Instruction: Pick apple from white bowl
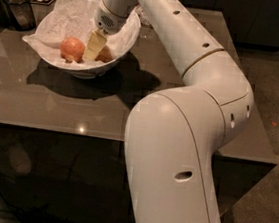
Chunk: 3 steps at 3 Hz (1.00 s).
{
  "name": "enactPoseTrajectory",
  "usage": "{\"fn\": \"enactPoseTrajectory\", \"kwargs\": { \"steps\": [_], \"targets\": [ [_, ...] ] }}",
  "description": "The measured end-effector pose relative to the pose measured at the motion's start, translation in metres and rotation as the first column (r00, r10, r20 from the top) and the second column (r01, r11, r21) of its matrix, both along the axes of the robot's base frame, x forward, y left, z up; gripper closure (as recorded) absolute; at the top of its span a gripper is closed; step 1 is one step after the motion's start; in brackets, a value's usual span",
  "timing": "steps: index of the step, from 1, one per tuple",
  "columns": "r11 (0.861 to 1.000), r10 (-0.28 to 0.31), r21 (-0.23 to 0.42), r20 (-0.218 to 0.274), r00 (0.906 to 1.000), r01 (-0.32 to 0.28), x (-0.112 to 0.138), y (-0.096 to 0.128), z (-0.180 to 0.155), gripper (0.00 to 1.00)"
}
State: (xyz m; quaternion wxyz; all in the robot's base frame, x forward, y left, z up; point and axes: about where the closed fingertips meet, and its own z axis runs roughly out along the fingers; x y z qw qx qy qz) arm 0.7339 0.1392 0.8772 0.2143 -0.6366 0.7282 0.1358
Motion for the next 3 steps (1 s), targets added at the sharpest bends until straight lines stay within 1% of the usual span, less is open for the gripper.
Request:
{"fn": "enactPoseTrajectory", "kwargs": {
  "steps": [1,2,3],
  "targets": [
    [0.999,-0.026,-0.04,-0.032,0.9991,0.025,0.0035,-0.0031,-0.0181,0.53],
    [0.998,-0.028,-0.051,-0.042,0.9987,0.026,0.0051,-0.0042,-0.0227,0.78],
    [0.999,-0.016,-0.051,-0.045,0.9988,0.014,0.0064,-0.0028,-0.0256,0.99]
  ]
}}
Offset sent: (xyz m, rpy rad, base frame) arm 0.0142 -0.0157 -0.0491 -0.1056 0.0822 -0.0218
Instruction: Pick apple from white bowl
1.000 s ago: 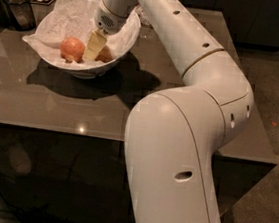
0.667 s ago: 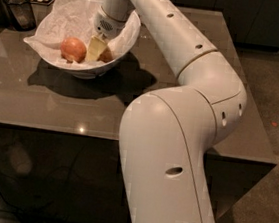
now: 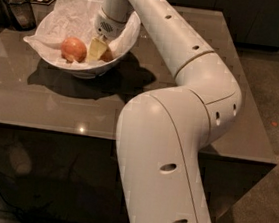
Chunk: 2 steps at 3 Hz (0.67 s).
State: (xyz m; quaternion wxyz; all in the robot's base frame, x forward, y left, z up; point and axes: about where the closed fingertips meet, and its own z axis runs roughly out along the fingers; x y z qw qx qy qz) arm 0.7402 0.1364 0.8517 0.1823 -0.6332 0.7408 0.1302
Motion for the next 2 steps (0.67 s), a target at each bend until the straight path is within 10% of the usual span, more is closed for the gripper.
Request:
{"fn": "enactPoseTrajectory", "kwargs": {
  "steps": [2],
  "targets": [
    [1.0,-0.009,0.001,0.022,0.9997,0.009,0.002,0.007,0.012,1.0]
  ]
}}
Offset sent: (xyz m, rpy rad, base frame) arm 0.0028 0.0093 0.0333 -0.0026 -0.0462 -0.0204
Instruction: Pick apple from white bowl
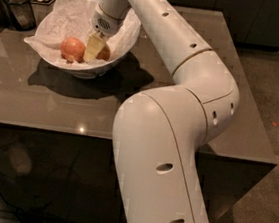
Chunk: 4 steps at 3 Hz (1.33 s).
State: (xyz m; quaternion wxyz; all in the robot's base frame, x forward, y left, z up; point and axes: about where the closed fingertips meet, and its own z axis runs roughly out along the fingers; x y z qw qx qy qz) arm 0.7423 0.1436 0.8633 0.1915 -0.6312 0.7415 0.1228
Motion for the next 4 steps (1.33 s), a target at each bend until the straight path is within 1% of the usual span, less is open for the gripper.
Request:
{"fn": "enactPoseTrajectory", "kwargs": {
  "steps": [1,2,3,4],
  "targets": [
    [0.999,-0.044,0.003,0.02,0.9988,0.044,-0.002,0.006,0.028,1.0],
    [0.997,-0.073,0.014,0.032,0.9968,0.073,-0.004,0.011,0.051,1.0],
    [0.995,-0.094,0.032,0.051,0.9943,0.092,-0.007,0.011,0.074,1.0],
    [0.994,-0.096,0.06,0.071,0.9928,0.092,-0.011,0.015,0.098,1.0]
  ]
}}
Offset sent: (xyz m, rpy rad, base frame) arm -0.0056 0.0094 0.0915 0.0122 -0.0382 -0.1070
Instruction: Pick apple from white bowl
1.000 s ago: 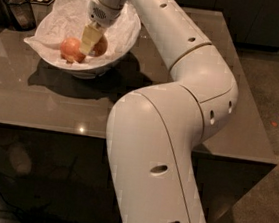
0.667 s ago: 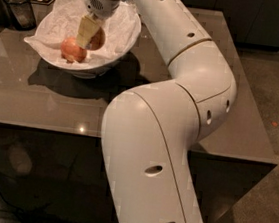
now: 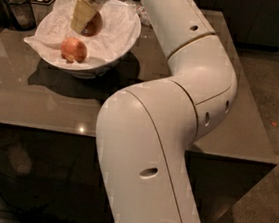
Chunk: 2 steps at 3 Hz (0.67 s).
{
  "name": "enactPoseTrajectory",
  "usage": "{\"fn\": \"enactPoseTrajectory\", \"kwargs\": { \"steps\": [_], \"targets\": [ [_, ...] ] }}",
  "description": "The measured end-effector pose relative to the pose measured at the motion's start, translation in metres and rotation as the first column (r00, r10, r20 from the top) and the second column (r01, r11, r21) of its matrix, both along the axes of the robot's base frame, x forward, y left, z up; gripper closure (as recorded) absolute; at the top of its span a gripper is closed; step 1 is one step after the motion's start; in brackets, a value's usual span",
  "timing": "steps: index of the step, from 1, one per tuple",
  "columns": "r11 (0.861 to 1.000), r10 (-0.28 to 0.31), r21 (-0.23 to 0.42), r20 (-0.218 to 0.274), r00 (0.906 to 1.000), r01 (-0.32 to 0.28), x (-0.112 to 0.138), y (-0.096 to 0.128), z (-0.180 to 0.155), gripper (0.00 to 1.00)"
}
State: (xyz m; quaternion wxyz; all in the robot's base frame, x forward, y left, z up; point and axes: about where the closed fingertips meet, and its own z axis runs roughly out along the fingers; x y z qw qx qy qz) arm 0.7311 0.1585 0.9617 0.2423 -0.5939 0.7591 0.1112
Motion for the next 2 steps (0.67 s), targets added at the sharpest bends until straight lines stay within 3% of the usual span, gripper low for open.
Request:
{"fn": "enactPoseTrajectory", "kwargs": {
  "steps": [1,2],
  "targets": [
    [0.999,0.025,0.046,0.053,0.9983,-0.028,0.0008,0.0131,0.0245,1.0],
    [0.999,0.025,0.046,0.053,0.9983,-0.028,0.0008,0.0131,0.0245,1.0]
  ]
}}
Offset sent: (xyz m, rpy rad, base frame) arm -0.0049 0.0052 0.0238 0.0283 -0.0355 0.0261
